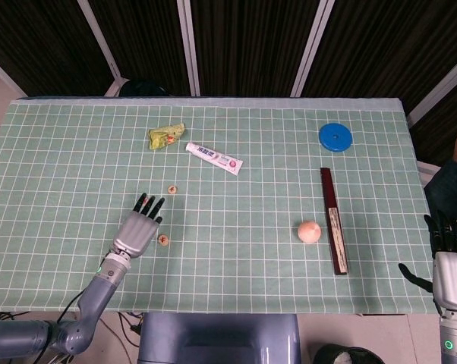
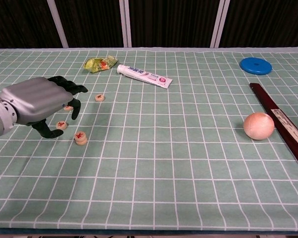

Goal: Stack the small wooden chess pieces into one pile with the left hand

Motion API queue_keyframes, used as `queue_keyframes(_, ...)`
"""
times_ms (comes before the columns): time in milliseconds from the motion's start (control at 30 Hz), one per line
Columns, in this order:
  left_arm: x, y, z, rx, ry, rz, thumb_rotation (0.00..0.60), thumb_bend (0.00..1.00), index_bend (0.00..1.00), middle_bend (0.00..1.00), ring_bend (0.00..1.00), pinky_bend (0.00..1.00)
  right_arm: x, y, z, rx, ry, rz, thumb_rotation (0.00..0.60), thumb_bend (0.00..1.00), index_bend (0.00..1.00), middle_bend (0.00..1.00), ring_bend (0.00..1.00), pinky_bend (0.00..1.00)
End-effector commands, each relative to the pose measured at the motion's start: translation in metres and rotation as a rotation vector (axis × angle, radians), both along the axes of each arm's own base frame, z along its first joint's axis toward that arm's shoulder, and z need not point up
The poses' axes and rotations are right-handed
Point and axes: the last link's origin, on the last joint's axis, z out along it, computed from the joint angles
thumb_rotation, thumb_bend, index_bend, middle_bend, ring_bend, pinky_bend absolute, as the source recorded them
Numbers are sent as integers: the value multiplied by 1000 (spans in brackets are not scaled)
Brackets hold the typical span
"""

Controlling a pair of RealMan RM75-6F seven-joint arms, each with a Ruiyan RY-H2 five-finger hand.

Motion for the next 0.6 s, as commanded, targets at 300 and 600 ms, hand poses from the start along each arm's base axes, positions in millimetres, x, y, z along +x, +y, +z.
queue_keyframes(300, -26, 26, 2, -8, -79, 90, 600, 255, 402, 0, 0, 0, 0, 0, -1, -1, 1, -3, 600, 232, 92, 13, 0, 0)
queue_keyframes(600, -29, 27, -7, -22, -80, 84, 600, 279, 446, 0, 0, 0, 0, 0, 0, -3, 0, -3, 600, 233, 92, 13, 0, 0)
